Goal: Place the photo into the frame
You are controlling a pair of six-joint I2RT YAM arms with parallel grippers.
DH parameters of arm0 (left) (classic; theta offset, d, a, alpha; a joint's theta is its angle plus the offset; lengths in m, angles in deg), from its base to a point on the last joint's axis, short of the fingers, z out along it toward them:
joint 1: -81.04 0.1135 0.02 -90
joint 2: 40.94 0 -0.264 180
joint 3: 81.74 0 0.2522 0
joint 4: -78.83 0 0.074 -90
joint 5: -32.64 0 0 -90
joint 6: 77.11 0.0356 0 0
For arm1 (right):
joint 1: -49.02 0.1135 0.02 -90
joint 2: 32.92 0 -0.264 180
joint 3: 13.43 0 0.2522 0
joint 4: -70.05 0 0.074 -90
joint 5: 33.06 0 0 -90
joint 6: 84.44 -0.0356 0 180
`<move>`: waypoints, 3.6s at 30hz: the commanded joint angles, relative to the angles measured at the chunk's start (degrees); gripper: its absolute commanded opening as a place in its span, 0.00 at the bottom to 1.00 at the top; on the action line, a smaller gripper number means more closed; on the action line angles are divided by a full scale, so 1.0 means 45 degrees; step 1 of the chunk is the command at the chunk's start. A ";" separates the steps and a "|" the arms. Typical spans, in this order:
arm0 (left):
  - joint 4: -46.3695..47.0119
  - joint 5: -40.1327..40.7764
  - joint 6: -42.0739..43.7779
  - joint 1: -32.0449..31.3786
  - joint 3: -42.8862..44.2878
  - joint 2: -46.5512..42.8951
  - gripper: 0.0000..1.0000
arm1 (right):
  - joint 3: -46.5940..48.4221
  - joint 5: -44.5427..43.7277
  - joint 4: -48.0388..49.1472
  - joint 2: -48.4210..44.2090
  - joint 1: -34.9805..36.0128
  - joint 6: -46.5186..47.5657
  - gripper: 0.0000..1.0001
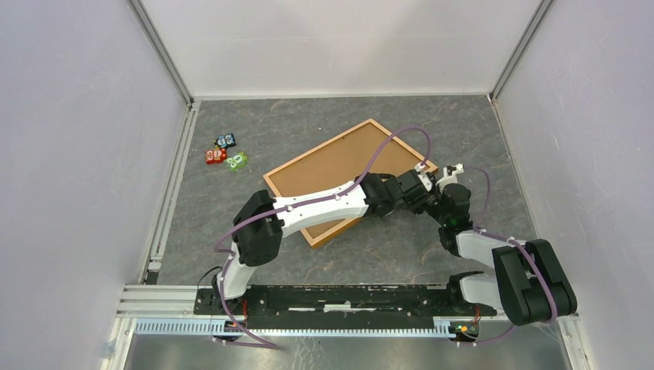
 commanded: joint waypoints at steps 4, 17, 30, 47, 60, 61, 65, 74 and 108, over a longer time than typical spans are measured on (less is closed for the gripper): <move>0.1430 -0.0040 -0.0109 -0.0028 -0.0431 -0.2539 0.02 | -0.0033 -0.1425 0.0556 -0.0030 0.0770 -0.1235 0.52; 0.0969 -0.1357 -0.1434 -0.0028 -0.1009 -0.5017 0.38 | 0.1954 -0.4005 -0.4503 -0.1985 0.1305 0.0446 0.00; -0.0629 0.1045 -0.1499 0.0111 -0.1836 -1.1074 0.70 | 0.8533 -0.6691 -1.2045 -0.5082 -0.0546 0.9564 0.00; 0.1218 0.2277 -0.1317 0.0105 -0.4706 -1.4766 0.71 | 1.3975 -1.0453 -1.5253 -0.3662 0.0365 1.7116 0.00; 0.1728 0.2782 -0.1376 0.0104 -0.5189 -1.5686 0.70 | 1.3251 -1.9639 -1.7636 -0.1788 0.8345 1.9607 0.00; 0.1767 0.2835 -0.1364 0.0113 -0.5206 -1.5722 0.70 | 1.2926 -2.0024 -1.7722 -0.1657 0.8893 1.9679 0.00; 0.1851 0.2917 -0.1356 0.0104 -0.5297 -1.5947 0.69 | 1.1547 -1.9818 -1.7517 -0.1354 1.0267 2.0144 0.00; 0.1978 0.3104 -0.1239 0.0113 -0.5410 -1.6208 0.68 | 0.7588 -1.8917 -1.5345 -0.1066 1.2969 2.1405 0.00; 0.2848 0.2797 -0.1183 0.0104 -0.6087 -1.7480 0.68 | 0.5729 -1.6528 -1.4378 0.1703 1.5111 1.8887 0.84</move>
